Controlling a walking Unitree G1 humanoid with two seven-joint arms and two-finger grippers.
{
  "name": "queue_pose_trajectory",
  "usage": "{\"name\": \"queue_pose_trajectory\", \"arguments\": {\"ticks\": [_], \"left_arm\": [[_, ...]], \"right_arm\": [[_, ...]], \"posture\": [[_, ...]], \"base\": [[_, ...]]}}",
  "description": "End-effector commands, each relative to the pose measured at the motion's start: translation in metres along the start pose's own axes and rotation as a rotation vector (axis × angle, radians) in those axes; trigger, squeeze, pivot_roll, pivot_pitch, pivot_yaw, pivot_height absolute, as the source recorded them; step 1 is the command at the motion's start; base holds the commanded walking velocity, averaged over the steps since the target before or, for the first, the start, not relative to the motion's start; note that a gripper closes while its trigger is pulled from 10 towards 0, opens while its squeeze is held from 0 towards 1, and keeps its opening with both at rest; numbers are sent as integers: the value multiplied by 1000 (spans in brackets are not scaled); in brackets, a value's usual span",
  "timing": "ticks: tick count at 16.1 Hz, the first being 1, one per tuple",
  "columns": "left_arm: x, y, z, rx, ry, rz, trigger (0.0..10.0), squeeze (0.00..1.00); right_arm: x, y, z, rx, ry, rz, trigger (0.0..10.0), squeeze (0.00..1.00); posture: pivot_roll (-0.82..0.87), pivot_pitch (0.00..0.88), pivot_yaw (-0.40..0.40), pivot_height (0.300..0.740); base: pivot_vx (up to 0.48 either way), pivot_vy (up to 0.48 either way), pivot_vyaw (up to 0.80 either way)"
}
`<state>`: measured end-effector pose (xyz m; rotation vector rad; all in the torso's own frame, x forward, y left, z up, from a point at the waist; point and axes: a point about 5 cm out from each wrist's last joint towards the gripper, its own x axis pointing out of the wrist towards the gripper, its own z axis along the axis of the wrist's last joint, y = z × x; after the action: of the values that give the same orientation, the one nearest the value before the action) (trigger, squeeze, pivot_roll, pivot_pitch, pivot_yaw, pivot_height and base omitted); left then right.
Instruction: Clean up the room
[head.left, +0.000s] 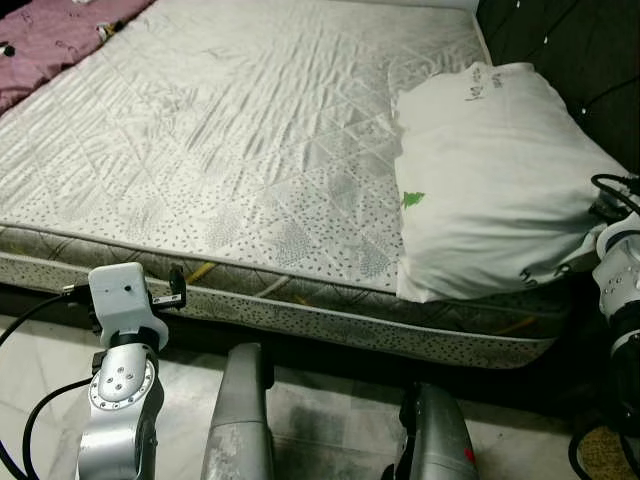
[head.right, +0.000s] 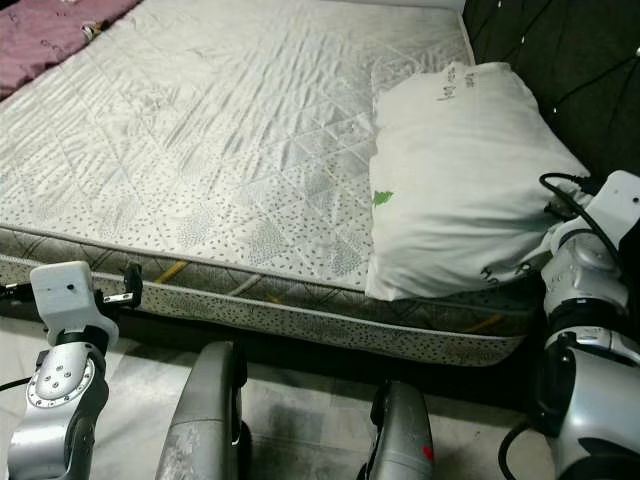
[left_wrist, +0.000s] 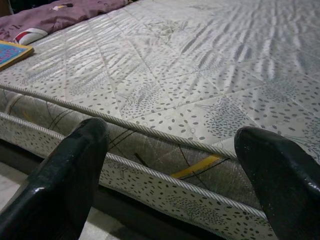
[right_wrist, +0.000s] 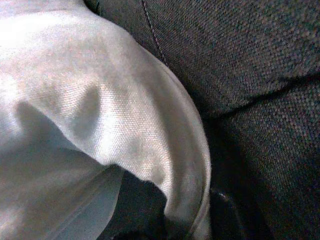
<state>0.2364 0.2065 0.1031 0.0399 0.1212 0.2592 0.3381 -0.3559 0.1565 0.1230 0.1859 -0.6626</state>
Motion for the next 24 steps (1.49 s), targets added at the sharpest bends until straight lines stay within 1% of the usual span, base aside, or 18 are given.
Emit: {"name": "queue_pose_trajectory", "arguments": {"ticks": [1, 2, 3, 4, 5, 6, 7, 9, 10, 12, 14, 15, 16, 19, 20, 21, 23, 24], "left_arm": [[1, -2, -2, 9, 12, -10, 10000, 0], [1, -1, -2, 9, 10, -9, 10000, 0], [1, -1, -2, 10, 10, -8, 10000, 0], [1, 0, -2, 12, 9, -4, 10000, 0], [0, 0, -1, 15, 8, -1, 10000, 0], [0, 0, -1, 15, 8, 0, 10000, 0], [0, 0, -1, 15, 8, 2, 10000, 0], [0, 1, -1, 17, 6, 1, 10000, 0], [0, 2, -1, 17, 6, 0, 10000, 0], [0, 1, -1, 18, 5, 0, 10000, 0], [1, 1, 0, 18, 2, 4, 10000, 0], [1, 1, 0, 18, 1, 5, 10000, 0], [2, 1, 0, 18, 0, 6, 10000, 0], [2, 2, 1, 16, -8, 10, 10000, 0], [2, 2, 1, 15, -9, 12, 10000, 0], [2, 2, 1, 15, -9, 11, 10000, 0], [4, 1, 1, 13, -12, 8, 10000, 0], [5, 1, 1, 13, -12, 7, 10000, 0]], "right_arm": [[2, -16, 17, 12, -76, -43, 0, 0], [-1, -2, -2, -19, -31, 5, 0, 0], [-2, 1, -6, -27, -25, 16, 0, 0], [-6, 12, -23, -52, 10, 55, 0, 0], [-11, 25, -40, -85, 54, 101, 1725, 0], [-12, 28, -43, -96, 59, 114, 8275, 0], [-14, 35, -46, -126, 61, 153, 10000, 0], [-15, 44, -44, -120, 38, 205, 10000, 1000], [-15, 48, -37, -160, -1, 224, 10000, 1000], [-15, 50, -31, -198, -37, 231, 10000, 1000], [-12, 48, -8, -245, -132, 178, 10000, 1000], [-11, 47, -3, -241, -152, 158, 10000, 1000], [-10, 43, 6, -261, -190, 124, 10000, 1000], [-14, 45, 19, -290, -295, 129, 10000, 1000], [-18, 47, 13, -313, -305, 151, 10000, 1000], [-26, 50, -4, -336, -295, 187, 10000, 1000], [-49, 56, -49, -368, -207, 267, 10000, 1000], [-53, 58, -56, -370, -191, 278, 10000, 1000]], "posture": [[107, 0, -26, 555], [111, 0, -28, 555], [111, 0, -28, 555], [121, 0, -28, 555], [121, 0, -28, 555], [121, 0, -28, 555], [121, 0, -28, 555], [125, 0, -25, 555], [125, 0, -25, 555], [125, 0, -27, 555], [124, 0, -28, 555], [124, 0, -28, 555], [124, 0, -28, 555], [121, 0, -30, 555], [118, 0, -31, 555], [111, 0, -31, 555], [107, 0, -30, 555], [107, 0, -30, 555]], "base": [[0, 0, 0], [0, 0, 0], [0, 0, 0], [0, 0, 0], [0, 0, 0], [0, 0, 0], [0, 0, 0], [0, 0, 0], [0, 0, 0], [0, 0, 0], [0, 0, 0], [0, 0, 0], [0, 0, 0], [0, 0, 0], [0, 0, 0], [0, 0, 0], [0, 0, 0], [0, 0, 0]]}}
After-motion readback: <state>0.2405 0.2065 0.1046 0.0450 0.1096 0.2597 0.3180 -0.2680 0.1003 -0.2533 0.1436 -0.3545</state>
